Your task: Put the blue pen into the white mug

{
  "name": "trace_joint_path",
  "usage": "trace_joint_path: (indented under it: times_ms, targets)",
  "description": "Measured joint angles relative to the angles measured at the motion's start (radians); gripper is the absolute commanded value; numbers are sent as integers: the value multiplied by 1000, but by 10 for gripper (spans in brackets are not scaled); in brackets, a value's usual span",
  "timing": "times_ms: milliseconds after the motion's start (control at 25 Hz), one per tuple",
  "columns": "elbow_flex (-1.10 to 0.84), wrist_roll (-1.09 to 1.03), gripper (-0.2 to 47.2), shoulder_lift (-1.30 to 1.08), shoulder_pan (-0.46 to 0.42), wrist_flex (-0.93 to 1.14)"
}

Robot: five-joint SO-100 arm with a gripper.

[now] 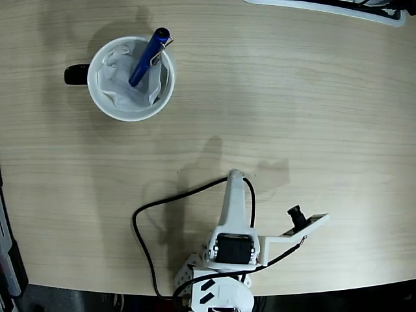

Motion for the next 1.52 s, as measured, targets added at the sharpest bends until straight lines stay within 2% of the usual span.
trace_joint_path:
  times_ms: [680, 1520]
  targets:
    - [0, 95, 0, 91, -2, 336]
    - [0, 92, 1, 91, -5, 362]
